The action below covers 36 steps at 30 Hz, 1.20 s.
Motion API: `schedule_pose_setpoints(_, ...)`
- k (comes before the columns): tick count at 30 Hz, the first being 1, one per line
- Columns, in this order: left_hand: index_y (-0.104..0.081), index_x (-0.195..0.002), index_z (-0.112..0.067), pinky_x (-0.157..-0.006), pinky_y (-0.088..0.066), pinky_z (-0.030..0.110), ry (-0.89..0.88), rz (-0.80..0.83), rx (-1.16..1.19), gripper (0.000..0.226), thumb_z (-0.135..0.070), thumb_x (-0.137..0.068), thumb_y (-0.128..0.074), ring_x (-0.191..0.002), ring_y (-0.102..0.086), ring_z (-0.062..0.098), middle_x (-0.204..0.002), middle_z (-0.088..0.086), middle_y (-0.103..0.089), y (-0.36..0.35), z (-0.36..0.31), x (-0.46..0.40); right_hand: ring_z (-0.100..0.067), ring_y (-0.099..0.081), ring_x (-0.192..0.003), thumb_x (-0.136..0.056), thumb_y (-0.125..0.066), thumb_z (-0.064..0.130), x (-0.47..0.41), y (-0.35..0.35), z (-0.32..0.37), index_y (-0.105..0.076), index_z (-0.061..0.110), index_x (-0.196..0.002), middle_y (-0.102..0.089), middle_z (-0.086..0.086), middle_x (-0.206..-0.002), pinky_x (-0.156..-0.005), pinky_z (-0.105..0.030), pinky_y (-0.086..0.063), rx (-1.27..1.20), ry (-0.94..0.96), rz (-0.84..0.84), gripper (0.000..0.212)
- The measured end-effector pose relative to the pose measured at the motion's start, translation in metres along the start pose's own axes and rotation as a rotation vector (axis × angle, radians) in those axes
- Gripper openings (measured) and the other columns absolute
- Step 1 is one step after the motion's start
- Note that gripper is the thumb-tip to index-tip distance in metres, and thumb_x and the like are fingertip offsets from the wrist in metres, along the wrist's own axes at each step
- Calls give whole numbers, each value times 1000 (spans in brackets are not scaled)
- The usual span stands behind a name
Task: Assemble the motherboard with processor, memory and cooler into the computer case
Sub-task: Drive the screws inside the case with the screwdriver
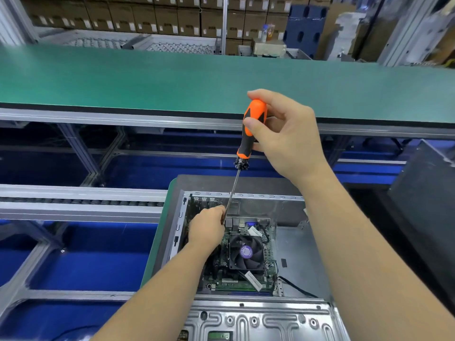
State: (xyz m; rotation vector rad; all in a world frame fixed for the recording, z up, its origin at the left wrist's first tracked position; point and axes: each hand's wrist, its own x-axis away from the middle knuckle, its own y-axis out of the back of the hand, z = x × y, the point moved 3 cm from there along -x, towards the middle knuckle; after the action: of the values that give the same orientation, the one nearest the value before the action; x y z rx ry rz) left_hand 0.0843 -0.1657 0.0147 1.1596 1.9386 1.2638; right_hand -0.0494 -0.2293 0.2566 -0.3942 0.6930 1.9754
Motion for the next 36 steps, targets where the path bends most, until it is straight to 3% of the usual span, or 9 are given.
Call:
schedule_pose_setpoints(4,-50,-84,-26,-58,-51,33,9,10,-13,23,-5,-82,-60,-72,-60,26,-79,-3,-67,0,0,1,-29,-70,-77,-91,-69,10,-1,0,-3,-66,16,-126,-66,1,-92,-72,-44,-63,-2,-4,-10,36)
schedule_pose_setpoints(9,-56,-117,-24,-66,-51,35,30,71,35,48,8,-81,-54,-84,-61,24,-107,3,-67,17,1,6,-27,-70,-81,-92,-69,11,-1,-1,-5,-65,16,-127,-67,2,-97,-73,-43,-63,19,15,-13,36)
schedule_pose_setpoints(11,-63,-113,-20,-78,-55,38,-74,64,46,43,8,-83,-49,-94,-63,25,-107,3,-67,36,0,5,-32,-69,-88,-92,-70,11,0,-4,-8,-65,17,-127,-68,1,-101,-79,-46,-61,20,14,-6,36)
schedule_pose_setpoints(13,-66,-104,-20,-79,-54,33,-237,-21,52,29,0,-89,-51,-90,-63,19,-100,-4,-69,63,-1,2,-34,-67,-92,-92,-70,11,0,-9,-11,-65,16,-127,-67,1,-104,-82,-48,-60,19,12,2,36)
schedule_pose_setpoints(15,-69,-109,-25,-80,-50,25,-305,-93,154,25,-10,-92,-60,-85,-60,7,-98,-14,-68,87,2,-2,-32,-67,-94,-92,-70,12,1,-15,-13,-65,15,-128,-67,1,-106,-84,-48,-59,22,11,7,37)
schedule_pose_setpoints(19,-69,-107,-28,-84,-50,24,-257,27,322,19,-21,-90,-70,-83,-57,-4,-90,-22,-64,88,9,-6,-29,-68,-93,-93,-70,12,2,-26,-17,-65,16,-129,-66,2,-106,-84,-47,-60,39,24,18,36)
schedule_pose_setpoints(21,-71,-103,-27,-84,-46,22,-238,3,340,14,-26,-90,-72,-83,-57,-5,-87,-23,-64,77,11,-6,-29,-68,-96,-94,-69,13,2,-31,-19,-64,16,-130,-65,3,-108,-84,-47,-60,44,21,30,37)
schedule_pose_setpoints(25,-76,-105,-20,-85,-47,23,-198,-120,331,16,-27,-92,-69,-85,-58,4,-94,-11,-72,66,12,-7,-29,-67,-96,-93,-68,16,2,-39,-22,-64,17,-130,-64,8,-106,-83,-47,-60,66,31,44,37)
schedule_pose_setpoints(36,-76,-103,-20,-85,-55,34,-170,-85,297,16,-28,-90,-71,-89,-66,14,-95,-5,-75,65,9,-18,-28,-68,-91,-90,-67,24,2,-49,-28,-66,21,-126,-65,12,-99,-81,-48,-59,132,70,45,36)
